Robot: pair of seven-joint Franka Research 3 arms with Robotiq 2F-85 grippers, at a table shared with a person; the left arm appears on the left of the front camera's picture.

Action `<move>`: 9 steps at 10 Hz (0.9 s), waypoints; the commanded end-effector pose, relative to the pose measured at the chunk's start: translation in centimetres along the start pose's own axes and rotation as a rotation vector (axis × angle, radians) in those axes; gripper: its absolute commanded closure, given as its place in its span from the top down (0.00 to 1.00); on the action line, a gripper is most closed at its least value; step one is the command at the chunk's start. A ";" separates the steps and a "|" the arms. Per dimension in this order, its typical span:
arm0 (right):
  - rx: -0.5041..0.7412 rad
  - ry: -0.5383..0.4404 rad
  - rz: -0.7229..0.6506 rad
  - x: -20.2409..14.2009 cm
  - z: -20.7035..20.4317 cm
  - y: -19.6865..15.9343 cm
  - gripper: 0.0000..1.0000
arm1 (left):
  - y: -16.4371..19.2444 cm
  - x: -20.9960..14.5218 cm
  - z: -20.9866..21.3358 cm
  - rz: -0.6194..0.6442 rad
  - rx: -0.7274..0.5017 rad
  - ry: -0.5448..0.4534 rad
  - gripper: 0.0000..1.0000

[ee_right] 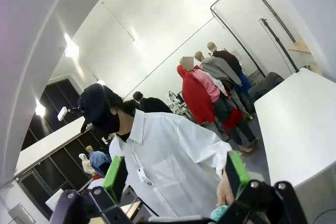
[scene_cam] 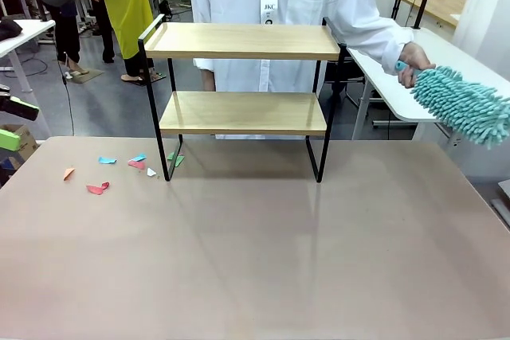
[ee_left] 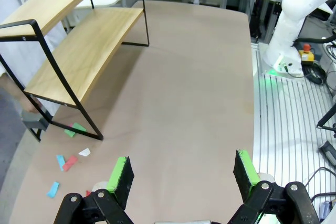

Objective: Clean the shelf.
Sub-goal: Hand the Duster back to the human.

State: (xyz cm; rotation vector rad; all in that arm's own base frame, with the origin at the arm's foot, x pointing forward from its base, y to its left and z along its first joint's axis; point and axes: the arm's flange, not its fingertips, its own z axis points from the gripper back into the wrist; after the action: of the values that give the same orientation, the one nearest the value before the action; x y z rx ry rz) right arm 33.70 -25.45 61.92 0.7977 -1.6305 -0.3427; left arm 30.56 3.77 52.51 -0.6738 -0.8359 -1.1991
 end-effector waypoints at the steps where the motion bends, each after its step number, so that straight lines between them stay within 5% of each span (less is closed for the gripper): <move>1: -0.011 0.000 0.004 -0.4 0.2 0.0 1.00 | 0.1 0.1 -0.1 -0.019 -0.002 -0.026 1.00; 9: -0.011 0.000 0.004 -0.4 0.2 0.0 1.00 | 0.1 0.1 -0.1 -0.019 -0.002 -0.026 1.00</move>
State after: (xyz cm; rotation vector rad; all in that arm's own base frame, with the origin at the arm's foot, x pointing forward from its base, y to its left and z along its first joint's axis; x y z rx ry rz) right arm 33.67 -25.44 61.82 0.7977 -1.6291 -0.3444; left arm 30.55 3.78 52.52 -0.6735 -0.8370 -1.2004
